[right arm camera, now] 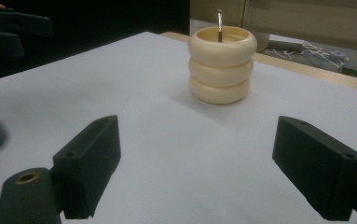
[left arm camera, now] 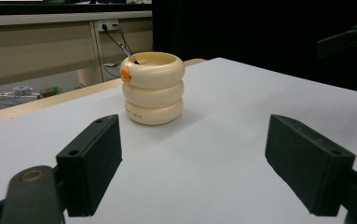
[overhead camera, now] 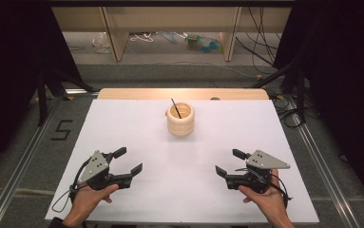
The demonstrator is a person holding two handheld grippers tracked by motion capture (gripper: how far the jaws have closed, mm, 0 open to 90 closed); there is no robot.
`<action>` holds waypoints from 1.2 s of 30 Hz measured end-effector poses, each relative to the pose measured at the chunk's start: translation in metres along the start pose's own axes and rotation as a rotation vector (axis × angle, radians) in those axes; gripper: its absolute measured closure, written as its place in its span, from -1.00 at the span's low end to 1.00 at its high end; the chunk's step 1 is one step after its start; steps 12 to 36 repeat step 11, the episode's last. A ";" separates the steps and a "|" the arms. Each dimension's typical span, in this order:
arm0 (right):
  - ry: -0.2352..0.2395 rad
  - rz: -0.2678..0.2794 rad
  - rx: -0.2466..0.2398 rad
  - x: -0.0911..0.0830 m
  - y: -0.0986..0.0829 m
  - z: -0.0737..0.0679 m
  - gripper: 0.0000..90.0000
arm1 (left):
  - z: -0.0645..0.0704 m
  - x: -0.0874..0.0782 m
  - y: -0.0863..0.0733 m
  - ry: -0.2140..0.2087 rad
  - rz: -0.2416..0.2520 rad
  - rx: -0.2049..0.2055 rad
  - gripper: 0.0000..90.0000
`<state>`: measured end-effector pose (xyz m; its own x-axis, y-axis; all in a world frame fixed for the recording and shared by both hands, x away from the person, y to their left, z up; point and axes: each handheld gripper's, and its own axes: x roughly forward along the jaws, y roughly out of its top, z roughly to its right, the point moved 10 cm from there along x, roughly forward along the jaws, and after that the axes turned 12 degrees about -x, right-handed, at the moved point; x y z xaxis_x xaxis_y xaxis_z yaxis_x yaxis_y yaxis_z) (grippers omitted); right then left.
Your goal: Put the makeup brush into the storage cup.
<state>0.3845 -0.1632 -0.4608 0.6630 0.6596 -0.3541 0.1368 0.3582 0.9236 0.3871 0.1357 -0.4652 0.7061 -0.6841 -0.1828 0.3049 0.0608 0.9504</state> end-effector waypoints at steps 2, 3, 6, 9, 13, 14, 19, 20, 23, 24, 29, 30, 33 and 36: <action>0.009 -0.013 0.000 -0.001 -0.001 -0.001 -0.64 | 0.000 0.000 0.000 0.000 0.001 -0.005 -0.59; -0.001 -0.001 0.002 0.000 0.000 0.000 -0.64 | 0.001 0.001 0.000 -0.008 0.008 -0.008 -0.59; 0.000 -0.001 0.002 0.000 0.000 0.000 -0.64 | 0.001 0.001 0.000 -0.006 0.008 -0.008 -0.59; 0.001 -0.002 0.002 0.000 0.000 0.000 -0.64 | 0.001 0.001 0.001 -0.006 0.009 -0.007 -0.59; 0.002 -0.003 -0.001 0.000 0.000 0.000 -0.64 | 0.000 0.001 0.000 -0.006 0.008 -0.007 -0.59; 0.002 -0.003 -0.001 0.000 0.000 0.000 -0.64 | 0.000 0.001 0.000 -0.006 0.008 -0.007 -0.59; 0.002 -0.003 -0.001 0.000 0.000 0.000 -0.64 | 0.000 0.001 0.000 -0.006 0.008 -0.007 -0.59; 0.002 -0.003 -0.001 0.000 0.000 0.000 -0.64 | 0.000 0.001 0.000 -0.006 0.008 -0.007 -0.59; 0.002 -0.003 -0.001 0.000 0.000 0.000 -0.64 | 0.000 0.001 0.000 -0.006 0.008 -0.007 -0.59; 0.002 -0.003 -0.001 0.000 0.000 0.000 -0.64 | 0.000 0.001 0.000 -0.006 0.008 -0.007 -0.59; 0.002 -0.003 -0.001 0.000 0.000 0.000 -0.64 | 0.000 0.001 0.000 -0.006 0.008 -0.007 -0.59; 0.002 -0.003 -0.001 0.000 0.000 0.000 -0.64 | 0.000 0.001 0.000 -0.006 0.008 -0.007 -0.59; 0.002 -0.003 -0.001 0.000 0.000 0.000 -0.64 | 0.000 0.001 0.000 -0.006 0.008 -0.007 -0.59; 0.002 -0.003 -0.001 0.000 0.000 0.000 -0.64 | 0.000 0.001 0.000 -0.006 0.008 -0.007 -0.59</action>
